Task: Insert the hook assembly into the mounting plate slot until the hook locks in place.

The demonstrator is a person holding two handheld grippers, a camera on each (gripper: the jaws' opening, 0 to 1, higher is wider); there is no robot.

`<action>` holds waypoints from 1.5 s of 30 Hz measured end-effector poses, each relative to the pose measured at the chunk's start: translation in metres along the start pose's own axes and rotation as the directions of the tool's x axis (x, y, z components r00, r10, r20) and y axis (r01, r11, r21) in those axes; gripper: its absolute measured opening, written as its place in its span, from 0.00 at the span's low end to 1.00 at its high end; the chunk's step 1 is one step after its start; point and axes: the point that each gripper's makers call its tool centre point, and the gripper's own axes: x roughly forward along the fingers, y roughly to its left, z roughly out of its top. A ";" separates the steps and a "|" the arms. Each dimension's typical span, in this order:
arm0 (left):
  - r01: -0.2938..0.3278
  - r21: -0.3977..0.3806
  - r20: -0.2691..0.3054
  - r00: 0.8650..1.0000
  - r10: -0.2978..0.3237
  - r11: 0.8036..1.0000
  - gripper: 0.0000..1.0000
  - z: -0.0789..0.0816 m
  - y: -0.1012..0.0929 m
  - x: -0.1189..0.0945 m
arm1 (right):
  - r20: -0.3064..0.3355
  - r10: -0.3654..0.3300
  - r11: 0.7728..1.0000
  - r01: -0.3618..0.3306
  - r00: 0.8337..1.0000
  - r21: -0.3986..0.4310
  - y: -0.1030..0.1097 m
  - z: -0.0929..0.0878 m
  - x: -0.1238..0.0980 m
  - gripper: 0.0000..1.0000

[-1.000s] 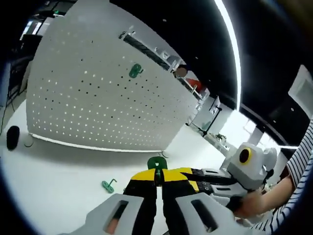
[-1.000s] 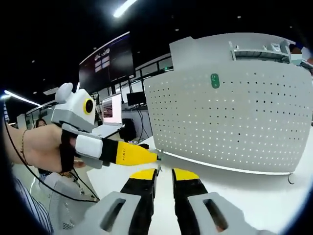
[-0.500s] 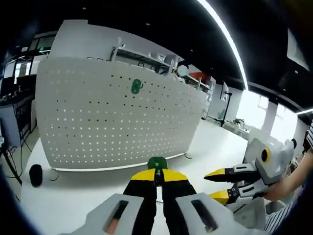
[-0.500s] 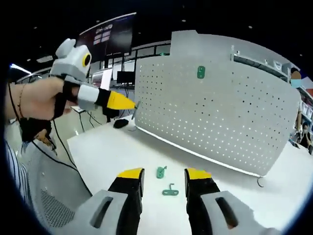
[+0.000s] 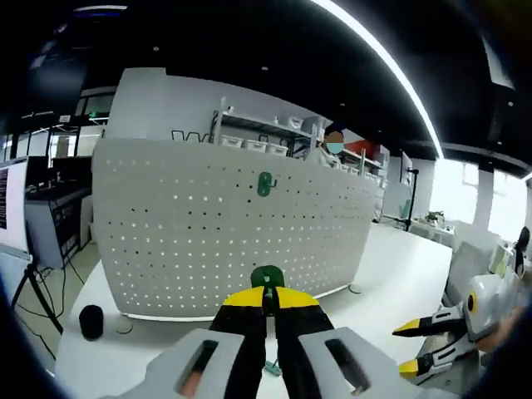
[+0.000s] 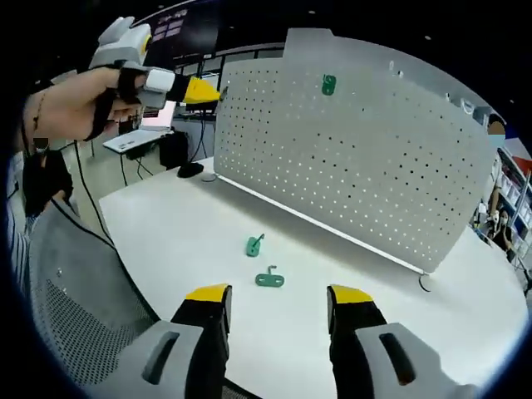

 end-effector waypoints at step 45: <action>-0.230 0.235 0.224 0.958 0.178 0.944 0.01 0.074 0.019 0.087 | -0.072 0.011 1.000 -0.012 0.997 -0.018 0.009 -0.023 0.021 0.63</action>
